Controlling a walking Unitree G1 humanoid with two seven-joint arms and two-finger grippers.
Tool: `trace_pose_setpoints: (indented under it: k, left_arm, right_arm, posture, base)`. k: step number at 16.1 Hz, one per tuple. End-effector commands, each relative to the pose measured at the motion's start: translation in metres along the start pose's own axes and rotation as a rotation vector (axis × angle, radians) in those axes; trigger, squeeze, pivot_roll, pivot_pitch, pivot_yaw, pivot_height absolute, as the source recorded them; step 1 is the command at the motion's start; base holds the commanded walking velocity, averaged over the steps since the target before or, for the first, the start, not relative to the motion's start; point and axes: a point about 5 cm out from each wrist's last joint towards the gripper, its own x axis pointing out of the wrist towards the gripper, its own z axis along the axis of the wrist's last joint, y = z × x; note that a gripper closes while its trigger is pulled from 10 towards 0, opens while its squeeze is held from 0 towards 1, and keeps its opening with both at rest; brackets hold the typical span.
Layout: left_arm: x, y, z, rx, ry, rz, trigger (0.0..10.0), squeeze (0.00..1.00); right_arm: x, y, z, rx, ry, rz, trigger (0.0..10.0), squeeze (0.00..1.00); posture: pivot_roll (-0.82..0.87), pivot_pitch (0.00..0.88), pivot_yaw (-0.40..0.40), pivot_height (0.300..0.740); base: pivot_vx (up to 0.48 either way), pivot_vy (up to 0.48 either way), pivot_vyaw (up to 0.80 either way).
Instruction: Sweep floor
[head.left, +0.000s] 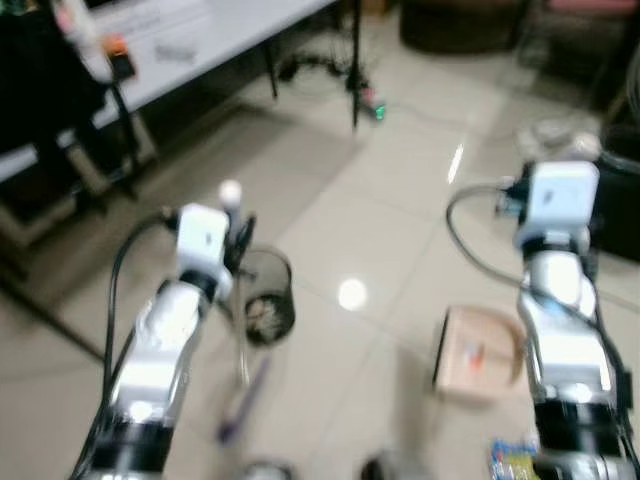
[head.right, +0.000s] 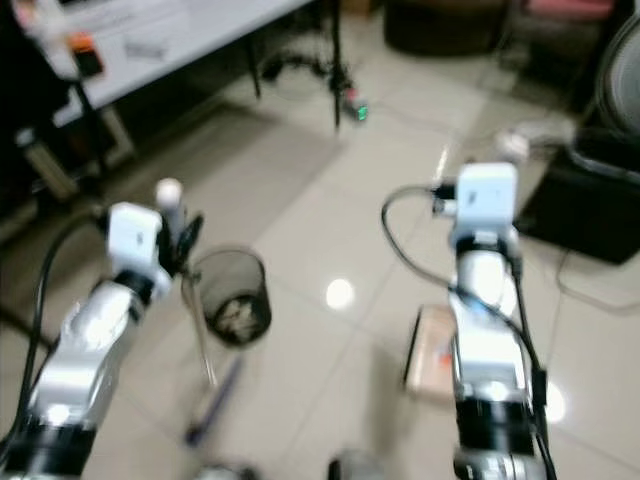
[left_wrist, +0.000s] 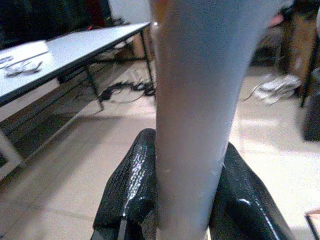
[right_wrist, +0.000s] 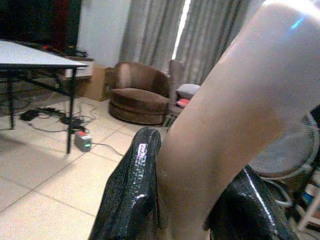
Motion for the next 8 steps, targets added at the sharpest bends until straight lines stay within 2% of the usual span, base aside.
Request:
trace_pose_setpoints:
  k: [1,4,5,7,8]
  left_arm:
    - [0.000,0.007,0.008,0.006,-0.029,0.015,10.0,0.00]
    - [0.000,0.004,0.007,0.009,-0.029,0.017,10.0,0.00]
    - [0.000,0.003,0.007,0.017,-0.030,0.021,10.0,0.00]
    - [0.001,0.002,0.008,0.032,-0.033,0.027,10.0,0.00]
    - [0.001,0.002,0.009,0.031,-0.033,0.028,10.0,0.00]
  right_arm:
    - [0.000,0.005,0.010,0.003,-0.024,0.013,10.0,0.00]
    - [-0.001,0.009,0.011,0.018,-0.018,0.050,10.0,0.00]
    - [-0.003,0.010,0.009,0.050,0.002,0.051,10.0,0.00]
    - [-0.008,0.014,0.001,0.205,0.084,0.070,10.0,0.00]
    - [-0.008,0.015,0.001,0.219,0.090,0.060,10.0,0.00]
  posture:
    - [-0.02,0.045,0.063,0.740]
    - [-0.03,0.054,0.054,0.740]
    - [-0.03,0.056,0.055,0.740]
    - [-0.03,0.063,0.057,0.740]
    - [-0.03,0.063,0.057,0.740]
  base:
    - [0.000,0.000,-0.80]
    - [0.000,0.000,-0.80]
    - [0.000,0.000,-0.80]
    - [0.000,0.000,-0.80]
    - [0.000,0.000,-0.80]
